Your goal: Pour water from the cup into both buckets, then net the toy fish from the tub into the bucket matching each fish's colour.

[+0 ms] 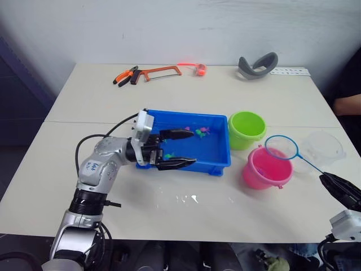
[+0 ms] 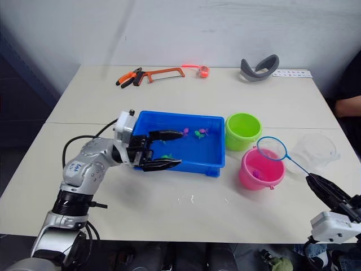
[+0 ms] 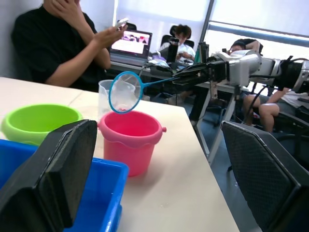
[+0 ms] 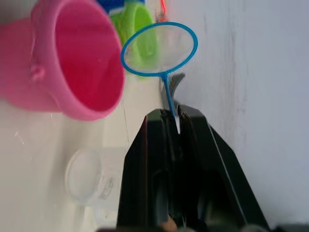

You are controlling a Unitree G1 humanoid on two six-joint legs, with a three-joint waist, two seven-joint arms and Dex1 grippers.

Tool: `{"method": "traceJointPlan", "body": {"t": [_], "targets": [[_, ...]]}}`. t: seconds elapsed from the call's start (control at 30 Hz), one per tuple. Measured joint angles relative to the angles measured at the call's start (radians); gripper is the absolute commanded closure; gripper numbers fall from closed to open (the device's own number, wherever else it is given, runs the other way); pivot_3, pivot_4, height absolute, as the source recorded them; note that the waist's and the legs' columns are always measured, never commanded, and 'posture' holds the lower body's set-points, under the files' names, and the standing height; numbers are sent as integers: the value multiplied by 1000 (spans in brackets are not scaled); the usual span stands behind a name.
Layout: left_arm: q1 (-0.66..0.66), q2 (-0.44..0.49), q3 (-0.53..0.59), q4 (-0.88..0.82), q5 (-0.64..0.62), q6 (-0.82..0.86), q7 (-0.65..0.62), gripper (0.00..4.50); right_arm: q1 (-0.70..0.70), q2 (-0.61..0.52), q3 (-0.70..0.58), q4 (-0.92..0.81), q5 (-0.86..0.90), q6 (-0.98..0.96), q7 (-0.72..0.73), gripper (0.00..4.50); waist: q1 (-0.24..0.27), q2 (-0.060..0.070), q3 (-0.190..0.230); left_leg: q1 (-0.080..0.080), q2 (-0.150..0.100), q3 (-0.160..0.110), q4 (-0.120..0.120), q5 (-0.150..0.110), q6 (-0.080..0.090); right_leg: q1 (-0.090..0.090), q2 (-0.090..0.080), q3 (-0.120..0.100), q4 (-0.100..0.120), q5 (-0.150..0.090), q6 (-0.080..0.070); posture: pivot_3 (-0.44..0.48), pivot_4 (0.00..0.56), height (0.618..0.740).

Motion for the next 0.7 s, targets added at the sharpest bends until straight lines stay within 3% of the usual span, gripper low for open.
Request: {"method": "traceJointPlan", "body": {"t": [0.17, 0.33, 0.43, 0.53, 0.7], "targets": [[29, 100, 98, 29, -26, 31, 0, 46, -28, -111, 64, -112, 331, 256, 111, 4500, -6, 0, 0, 1, 1, -1, -1, 0, 0, 0, 0, -1, 0, 0, -1, 0, 150, 740], [99, 226, 221, 161, -20, 13, -26, 46, -213, -321, 198, -246, 777, 749, 253, 4500, -18, 0, 0, -1, 2, -3, 0, -1, 2, 0, -2, -3, 0, -1, -1, 0, 150, 740], [130, 255, 256, 169, -19, 1, -23, 46, -428, -378, 319, -249, 879, 946, 264, 4500, -7, 0, 1, -2, 2, -4, 1, -3, 2, 0, -3, -5, -3, -1, -1, 0, 150, 740], [177, 277, 285, 162, -9, -21, -13, 46, -666, -360, 493, -239, 932, 1164, 227, 4500, 0, 0, 1, -5, 2, -5, 0, -5, 2, -2, -4, -6, -7, -1, -1, 0, 150, 740], [209, 278, 294, 128, -2, -43, 16, 46, -849, -305, 672, -228, 921, 1439, 170, 4500, 2, 0, 1, -12, 1, -7, 2, -5, 3, -4, -3, -11, -7, 0, 0, 0, 150, 740]]}}
